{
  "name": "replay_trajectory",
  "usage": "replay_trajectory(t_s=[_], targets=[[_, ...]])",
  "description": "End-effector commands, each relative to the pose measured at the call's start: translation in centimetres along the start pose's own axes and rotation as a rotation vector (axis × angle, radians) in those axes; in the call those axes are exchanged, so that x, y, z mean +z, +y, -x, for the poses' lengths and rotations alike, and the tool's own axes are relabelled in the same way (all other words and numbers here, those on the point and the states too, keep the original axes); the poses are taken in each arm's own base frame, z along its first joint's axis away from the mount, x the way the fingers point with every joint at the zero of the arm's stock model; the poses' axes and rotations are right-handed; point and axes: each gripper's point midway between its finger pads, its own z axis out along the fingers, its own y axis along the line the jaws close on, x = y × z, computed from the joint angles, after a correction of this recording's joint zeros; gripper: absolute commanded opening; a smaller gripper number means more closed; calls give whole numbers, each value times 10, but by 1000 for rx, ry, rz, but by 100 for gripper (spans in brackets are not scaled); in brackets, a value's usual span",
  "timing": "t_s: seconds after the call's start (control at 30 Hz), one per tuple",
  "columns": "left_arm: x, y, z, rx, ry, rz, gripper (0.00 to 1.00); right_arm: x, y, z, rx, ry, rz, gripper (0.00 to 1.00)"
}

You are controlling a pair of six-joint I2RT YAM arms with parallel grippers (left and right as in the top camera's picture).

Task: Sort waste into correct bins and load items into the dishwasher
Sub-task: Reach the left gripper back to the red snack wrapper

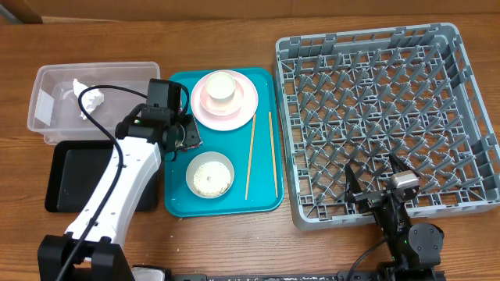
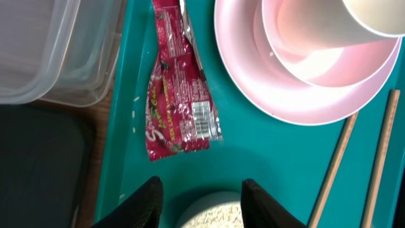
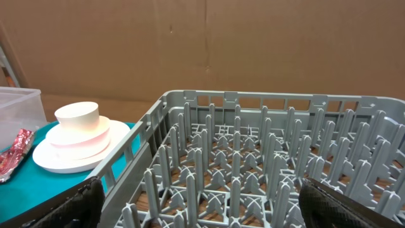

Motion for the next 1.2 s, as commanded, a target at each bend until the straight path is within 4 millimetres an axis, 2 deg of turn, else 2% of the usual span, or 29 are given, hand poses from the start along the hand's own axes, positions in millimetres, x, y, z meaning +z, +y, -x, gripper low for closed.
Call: replay_trajectory(t_s=[0.0,0.2,0.6,0.83,1.17], targets=[[9,4,-7,7,4,20,44,0,0,-2,-1,-3,2,100],[12,16,-5,7,-19,85,51,0,0,-2,-1,-3,2,100],[17,19,-5,8,-31,101,53,0,0,-2,-1,-3,2,100],[36,24,-13,11,4,128,52,0,0,-2,-1,-3,2,100],[86,30,-28,19,89,166,53,0,0,-2,-1,-3,2,100]])
